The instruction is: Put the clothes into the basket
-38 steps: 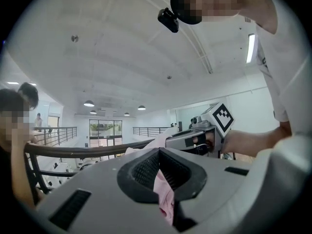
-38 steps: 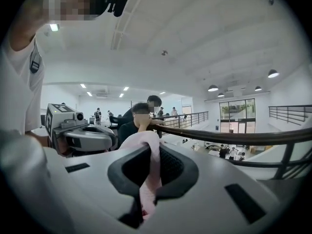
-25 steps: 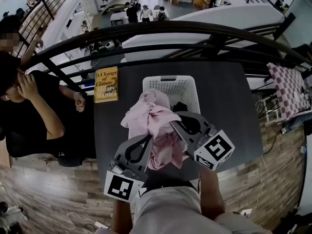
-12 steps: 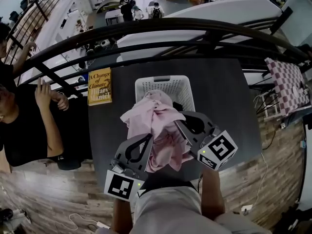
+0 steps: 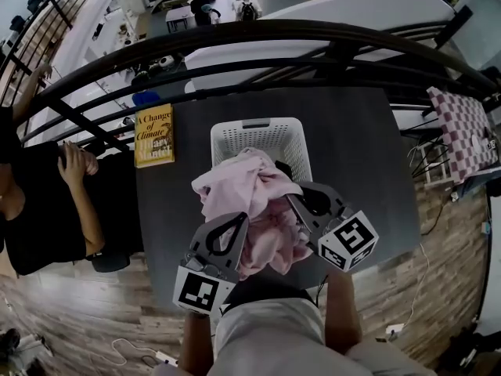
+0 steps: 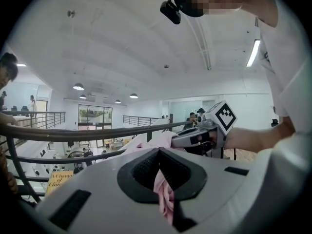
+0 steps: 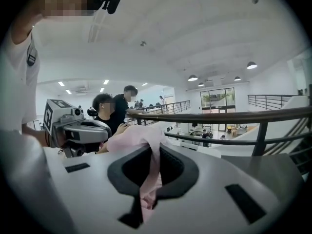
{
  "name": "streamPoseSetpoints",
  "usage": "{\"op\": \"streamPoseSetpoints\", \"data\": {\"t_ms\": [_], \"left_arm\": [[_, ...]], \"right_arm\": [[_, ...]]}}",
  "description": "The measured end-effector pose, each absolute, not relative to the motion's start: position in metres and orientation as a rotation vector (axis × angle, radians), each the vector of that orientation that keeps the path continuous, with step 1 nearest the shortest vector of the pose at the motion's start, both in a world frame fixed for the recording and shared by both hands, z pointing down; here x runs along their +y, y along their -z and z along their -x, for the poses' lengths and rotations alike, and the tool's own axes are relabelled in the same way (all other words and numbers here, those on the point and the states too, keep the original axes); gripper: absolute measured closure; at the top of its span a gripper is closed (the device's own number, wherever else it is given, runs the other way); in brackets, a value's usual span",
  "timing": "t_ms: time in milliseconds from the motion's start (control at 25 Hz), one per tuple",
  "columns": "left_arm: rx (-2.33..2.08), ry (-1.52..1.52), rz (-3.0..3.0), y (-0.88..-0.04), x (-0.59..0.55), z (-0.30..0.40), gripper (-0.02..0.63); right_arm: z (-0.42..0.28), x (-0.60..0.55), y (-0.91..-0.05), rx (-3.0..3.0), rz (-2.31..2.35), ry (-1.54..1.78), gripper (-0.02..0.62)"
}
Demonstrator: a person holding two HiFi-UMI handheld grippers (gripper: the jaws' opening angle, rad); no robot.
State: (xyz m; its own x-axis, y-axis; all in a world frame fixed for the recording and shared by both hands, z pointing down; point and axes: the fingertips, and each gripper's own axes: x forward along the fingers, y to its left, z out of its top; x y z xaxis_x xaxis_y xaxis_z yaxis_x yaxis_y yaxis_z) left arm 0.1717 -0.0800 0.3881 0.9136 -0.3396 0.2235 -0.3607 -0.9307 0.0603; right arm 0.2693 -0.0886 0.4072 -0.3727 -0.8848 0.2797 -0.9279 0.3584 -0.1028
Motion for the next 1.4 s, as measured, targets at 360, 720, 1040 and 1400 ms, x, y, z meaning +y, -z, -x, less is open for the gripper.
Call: {"op": "streamPoseSetpoints", "data": {"t_ms": [360,720,1040,1400], "left_arm": [[-0.519,-0.373,-2.96,-0.403,-0.08,-0.18,0.604],[-0.509,-0.389,-2.95,-0.408,-0.071,-0.183,0.604],[-0.52,-0.383,-2.958,-0.405,-0.066,-0.176,0.604],[-0.561,-0.332,-2.971,-0.39,-0.06,-0.158,0.604]], "right_arm": [[-0.258,-0.083,-0.453,-2.353,-1.479,-0.358,0.569],[-0.241,-0.066,-0.473,-2.37,-1.365,-0.325,0.536],[-0.248,-0.056,-0.467,-2.339,-1.428,-0.278,0.375],[-0.253,-0.048,-0.412,-2.457,-1.592,-0.177,0.353]]}}
